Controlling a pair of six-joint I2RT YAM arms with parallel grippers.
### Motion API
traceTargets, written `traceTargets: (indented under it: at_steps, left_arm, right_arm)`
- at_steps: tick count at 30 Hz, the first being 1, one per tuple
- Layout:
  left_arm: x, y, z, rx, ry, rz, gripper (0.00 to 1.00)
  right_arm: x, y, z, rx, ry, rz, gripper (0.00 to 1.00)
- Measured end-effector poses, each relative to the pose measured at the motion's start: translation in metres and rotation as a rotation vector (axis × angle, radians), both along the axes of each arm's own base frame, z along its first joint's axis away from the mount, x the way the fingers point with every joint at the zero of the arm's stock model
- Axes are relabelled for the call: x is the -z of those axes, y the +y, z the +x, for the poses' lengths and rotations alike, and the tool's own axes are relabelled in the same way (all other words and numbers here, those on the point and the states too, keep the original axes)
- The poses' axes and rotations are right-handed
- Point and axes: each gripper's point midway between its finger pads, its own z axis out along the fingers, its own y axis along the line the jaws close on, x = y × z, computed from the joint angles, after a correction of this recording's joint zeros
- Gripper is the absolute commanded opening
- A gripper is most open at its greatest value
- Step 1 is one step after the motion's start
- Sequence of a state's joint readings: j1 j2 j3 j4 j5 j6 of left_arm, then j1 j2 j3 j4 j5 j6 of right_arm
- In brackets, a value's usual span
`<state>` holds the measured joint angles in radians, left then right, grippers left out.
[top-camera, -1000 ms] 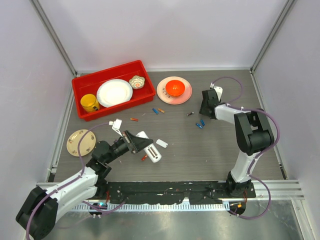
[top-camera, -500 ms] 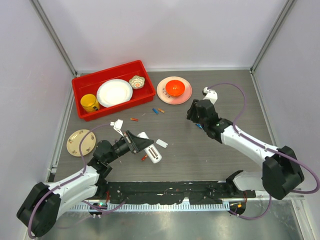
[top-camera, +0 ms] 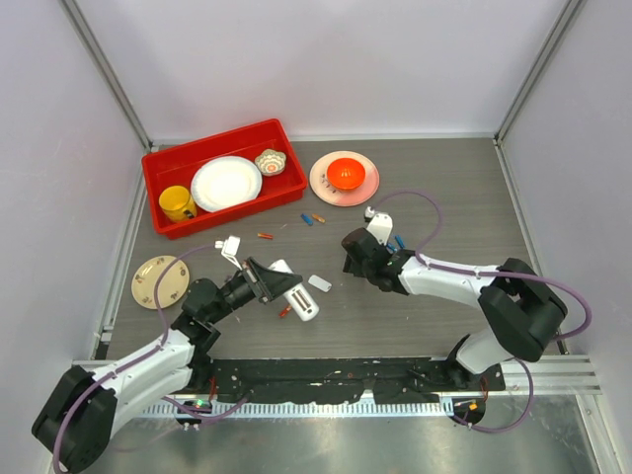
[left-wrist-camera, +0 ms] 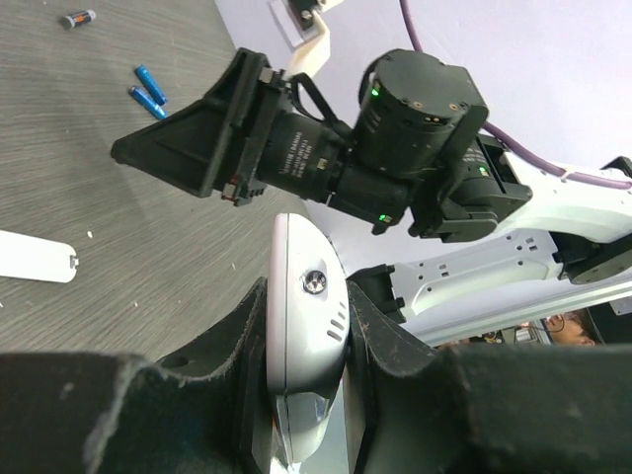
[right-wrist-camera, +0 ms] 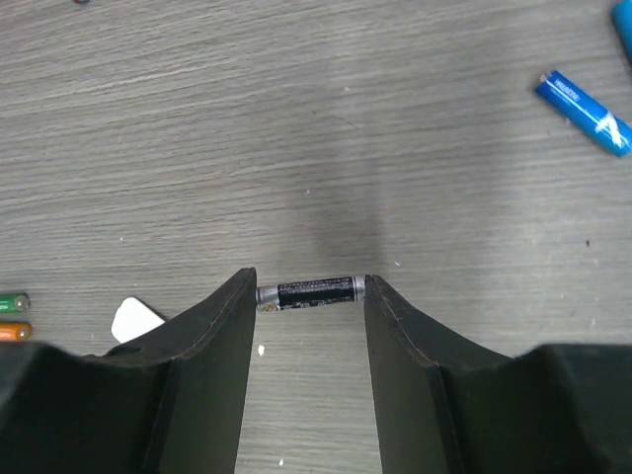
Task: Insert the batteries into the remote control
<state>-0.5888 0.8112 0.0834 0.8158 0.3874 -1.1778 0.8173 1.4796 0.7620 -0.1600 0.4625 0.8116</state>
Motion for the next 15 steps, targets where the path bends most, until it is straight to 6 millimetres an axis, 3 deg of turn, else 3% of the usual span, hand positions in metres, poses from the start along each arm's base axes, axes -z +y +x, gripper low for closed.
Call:
traceTargets:
  at_steps: [9, 15]
  left_arm:
    - [-0.01, 0.006, -0.008, 0.0, -0.044, -0.022, 0.0]
    - [-0.011, 0.008, -0.012, 0.0, -0.054, -0.023, 0.0]
  right_arm:
    - [-0.005, 0.026, 0.002, -0.348, -0.015, -0.166, 0.01]
    - [0.008, 0.037, -0.007, -0.637, 0.029, -0.289, 0.06]
